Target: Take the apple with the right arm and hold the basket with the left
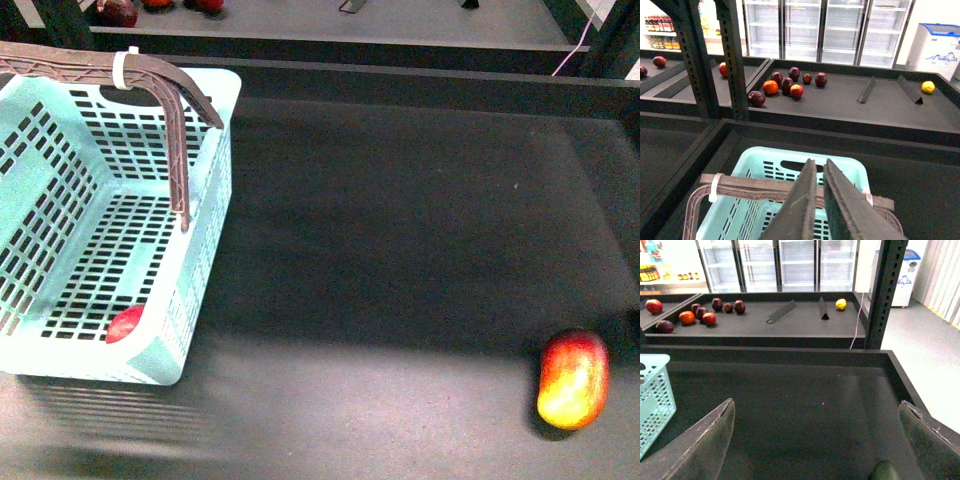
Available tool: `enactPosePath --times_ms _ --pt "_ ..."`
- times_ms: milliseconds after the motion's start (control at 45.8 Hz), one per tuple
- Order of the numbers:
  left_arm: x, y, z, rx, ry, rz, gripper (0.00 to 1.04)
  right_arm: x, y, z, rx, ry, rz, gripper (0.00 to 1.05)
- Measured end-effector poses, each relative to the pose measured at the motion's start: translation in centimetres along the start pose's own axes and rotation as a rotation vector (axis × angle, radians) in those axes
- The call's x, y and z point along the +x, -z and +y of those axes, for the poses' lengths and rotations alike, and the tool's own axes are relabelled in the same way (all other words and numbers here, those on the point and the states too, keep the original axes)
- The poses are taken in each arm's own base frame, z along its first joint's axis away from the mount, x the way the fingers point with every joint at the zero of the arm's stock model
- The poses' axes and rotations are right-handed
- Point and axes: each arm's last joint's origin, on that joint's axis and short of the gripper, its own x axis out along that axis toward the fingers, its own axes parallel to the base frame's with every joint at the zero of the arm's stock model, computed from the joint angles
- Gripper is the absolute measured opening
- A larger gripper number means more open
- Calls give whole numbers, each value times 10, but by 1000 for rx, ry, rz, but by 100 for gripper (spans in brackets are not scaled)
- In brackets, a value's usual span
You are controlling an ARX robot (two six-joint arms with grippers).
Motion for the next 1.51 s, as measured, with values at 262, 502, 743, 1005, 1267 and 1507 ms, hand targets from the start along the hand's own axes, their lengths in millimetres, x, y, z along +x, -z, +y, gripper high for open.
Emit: enactPosePath --times_ms 262,502,743,1005,1267,1507 --pt "-32 21 14 18 9 3 3 0 0 0 0 0 0 96" --pt "-57 34 19 20 -6 2 3 0 0 0 0 0 0 96" --pt "-77 43 19 21 -7 3 3 0 0 0 0 0 0 96" --pt "-90 50 19 22 -6 -14 3 0 0 0 0 0 0 96" --pt "-100 48 19 22 -6 -21 3 0 0 0 0 0 0 96" --pt "-106 48 19 22 -6 -21 3 0 0 0 0 0 0 96"
